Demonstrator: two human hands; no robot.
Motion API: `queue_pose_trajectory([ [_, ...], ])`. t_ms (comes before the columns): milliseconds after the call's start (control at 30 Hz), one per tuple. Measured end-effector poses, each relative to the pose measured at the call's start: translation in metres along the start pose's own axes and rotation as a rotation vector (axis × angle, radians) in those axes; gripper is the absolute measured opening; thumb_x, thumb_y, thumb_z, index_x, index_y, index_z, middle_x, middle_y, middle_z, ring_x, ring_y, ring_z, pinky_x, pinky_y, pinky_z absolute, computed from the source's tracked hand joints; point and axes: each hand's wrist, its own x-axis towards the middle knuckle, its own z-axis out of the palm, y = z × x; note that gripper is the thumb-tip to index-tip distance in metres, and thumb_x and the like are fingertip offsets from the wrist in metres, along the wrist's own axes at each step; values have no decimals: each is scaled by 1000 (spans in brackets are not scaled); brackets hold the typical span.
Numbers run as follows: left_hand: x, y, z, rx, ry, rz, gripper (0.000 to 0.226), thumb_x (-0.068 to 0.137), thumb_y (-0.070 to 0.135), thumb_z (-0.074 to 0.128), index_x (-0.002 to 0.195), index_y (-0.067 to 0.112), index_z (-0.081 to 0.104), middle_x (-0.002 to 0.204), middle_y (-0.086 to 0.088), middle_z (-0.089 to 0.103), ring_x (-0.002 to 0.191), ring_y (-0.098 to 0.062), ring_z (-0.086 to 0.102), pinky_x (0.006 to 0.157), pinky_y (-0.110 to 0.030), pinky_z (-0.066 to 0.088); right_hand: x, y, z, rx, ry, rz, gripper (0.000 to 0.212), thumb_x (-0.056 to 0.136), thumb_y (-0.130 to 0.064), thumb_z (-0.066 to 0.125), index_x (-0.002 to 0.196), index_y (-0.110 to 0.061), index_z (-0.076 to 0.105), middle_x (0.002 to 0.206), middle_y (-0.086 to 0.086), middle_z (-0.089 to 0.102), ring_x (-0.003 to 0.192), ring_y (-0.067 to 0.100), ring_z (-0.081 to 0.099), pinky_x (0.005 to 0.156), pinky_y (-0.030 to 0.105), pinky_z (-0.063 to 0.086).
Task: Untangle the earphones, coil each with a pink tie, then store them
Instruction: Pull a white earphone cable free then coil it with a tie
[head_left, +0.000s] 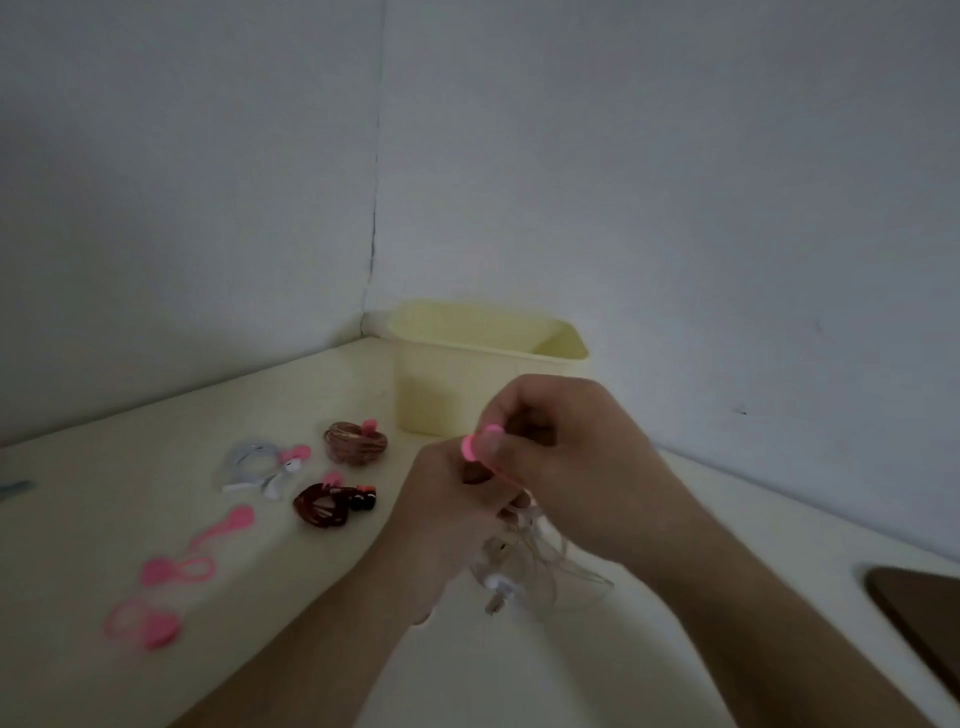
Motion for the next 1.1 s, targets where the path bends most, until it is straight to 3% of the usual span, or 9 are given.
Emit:
queue_pose_trajectory([
  [67,4,-6,-4,12,-25,6,12,95,19,73,98,9,80,91,-14,80,89,-36,76,80,-41,61,0,17,-24,-46,0,35,12,89,-22,81,80,-19,73,74,-2,75,68,11,69,68,35,59],
  [233,9,-13,-5,-39,12,-46,13,96,6,70,105,8,80,95,-13,81,82,-20,75,67,-25,57,0,46,-39,-201,-22,114,12,93,-20,76,81,-24,74,72,-5,73,58,9,65,58,34,57],
  [300,7,-13,-5,-58,-14,-68,15,96,5,69,107,6,79,96,-15,80,81,-21,75,66,-26,59,0,51,-36,-224,-12,107,12,92,-20,76,81,-24,73,74,-5,73,64,9,67,65,34,60],
  [367,5,-15,-4,-33,-18,-70,14,96,4,69,106,5,79,96,-16,80,80,-23,75,63,-26,58,1,53,-37,-136,5,102,12,92,-16,76,82,-21,74,75,-2,75,66,12,68,69,34,60],
  [467,7,-18,-4,-3,2,-59,12,95,3,70,103,6,79,93,-15,80,75,-23,74,60,-26,57,1,51,-41,128,40,125,8,94,-6,74,86,-7,74,70,8,70,54,16,58,57,32,51],
  [633,8,-19,-4,-24,1,-50,11,95,3,70,99,6,80,93,-18,80,79,-28,73,63,-30,58,2,52,-38,342,109,128,8,95,-1,73,87,0,72,80,27,70,63,33,61,59,38,53],
  [767,8,-20,-4,-1,-34,-56,10,95,8,72,98,10,81,97,-15,80,94,-43,75,71,-38,57,2,56,-35,379,145,143,7,96,0,72,90,3,71,84,31,69,62,35,62,66,55,59],
  [867,7,-19,-4,13,-42,-54,9,94,8,73,98,10,81,96,-15,80,91,-45,74,66,-34,55,2,58,-34,414,141,139,8,96,1,72,90,5,71,79,26,69,64,37,60,68,61,59],
  [1100,7,-20,-5,44,-24,-49,15,95,5,71,89,14,82,92,-16,79,76,-29,69,62,-34,54,3,60,-36,519,130,117,6,97,2,71,92,6,71,76,17,67,64,26,61,59,30,54],
])
